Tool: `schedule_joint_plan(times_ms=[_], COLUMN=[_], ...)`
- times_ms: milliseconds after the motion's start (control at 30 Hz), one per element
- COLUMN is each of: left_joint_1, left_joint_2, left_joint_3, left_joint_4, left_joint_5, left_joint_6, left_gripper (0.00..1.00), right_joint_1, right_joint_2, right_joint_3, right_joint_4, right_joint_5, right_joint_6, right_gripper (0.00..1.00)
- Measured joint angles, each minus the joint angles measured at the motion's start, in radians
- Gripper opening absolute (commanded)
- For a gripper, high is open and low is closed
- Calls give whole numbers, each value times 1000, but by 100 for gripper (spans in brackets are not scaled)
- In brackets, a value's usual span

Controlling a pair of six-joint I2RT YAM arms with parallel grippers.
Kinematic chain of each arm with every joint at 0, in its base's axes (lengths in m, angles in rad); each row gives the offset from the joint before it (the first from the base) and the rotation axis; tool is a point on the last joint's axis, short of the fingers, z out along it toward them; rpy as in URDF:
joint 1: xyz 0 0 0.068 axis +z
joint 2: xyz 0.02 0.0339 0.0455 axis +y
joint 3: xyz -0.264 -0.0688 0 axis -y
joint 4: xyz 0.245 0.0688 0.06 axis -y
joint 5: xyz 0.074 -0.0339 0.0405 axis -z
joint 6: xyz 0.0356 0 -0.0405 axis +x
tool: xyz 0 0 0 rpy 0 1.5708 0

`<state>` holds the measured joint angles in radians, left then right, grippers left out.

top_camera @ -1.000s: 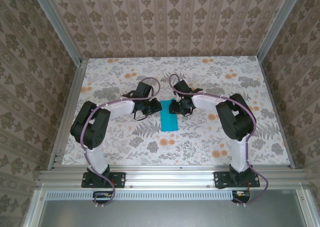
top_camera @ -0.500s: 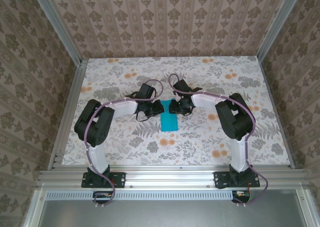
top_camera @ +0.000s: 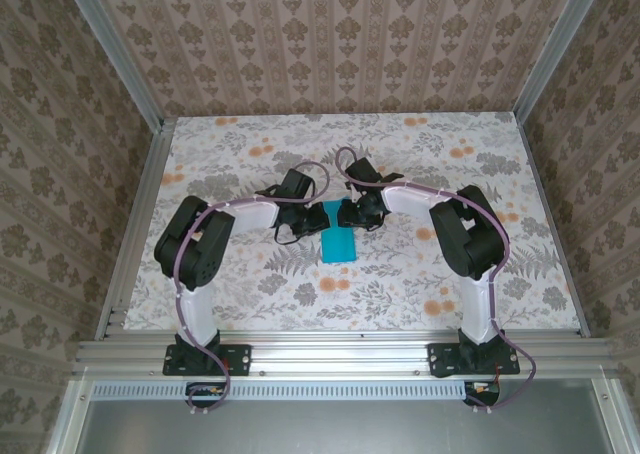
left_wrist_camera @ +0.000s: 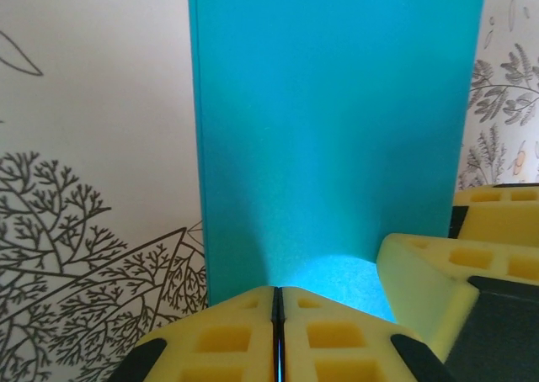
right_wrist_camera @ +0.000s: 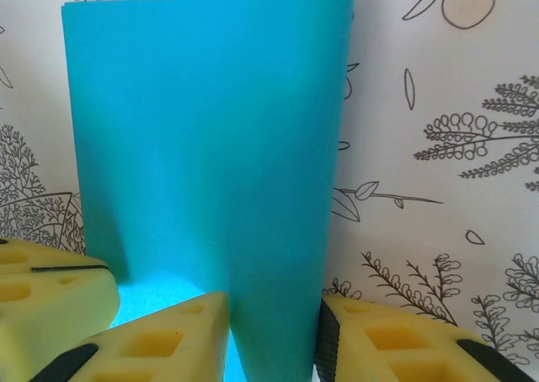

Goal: Fold a paper plane with a square sheet of paper (pick it up from the middle)
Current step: Hold the square sheet of paper at the center of the table.

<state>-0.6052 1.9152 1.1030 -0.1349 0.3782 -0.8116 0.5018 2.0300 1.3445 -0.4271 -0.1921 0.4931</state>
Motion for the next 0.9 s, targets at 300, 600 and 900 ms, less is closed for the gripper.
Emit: schedule_joint_plan(times_ms=[300,600,900], left_joint_1=[-3,-3,-6], left_joint_2=[3,8,26], left_joint_3=[6,25,47], left_joint_4=[-24,-61,-64], left_joint_5=[-9,-26,-23], left_joint_6=[1,14,19], left_gripper=[9,8,8], right_joint_1=[0,-15,-45], right_joint_2=[1,-39,-122], right_joint_3=[3,-8,-26], right_joint_4=[-4,-5,0], right_joint_5=[-3,-2,-51], right_joint_6=[0,8,11], right_gripper=[39,46,34])
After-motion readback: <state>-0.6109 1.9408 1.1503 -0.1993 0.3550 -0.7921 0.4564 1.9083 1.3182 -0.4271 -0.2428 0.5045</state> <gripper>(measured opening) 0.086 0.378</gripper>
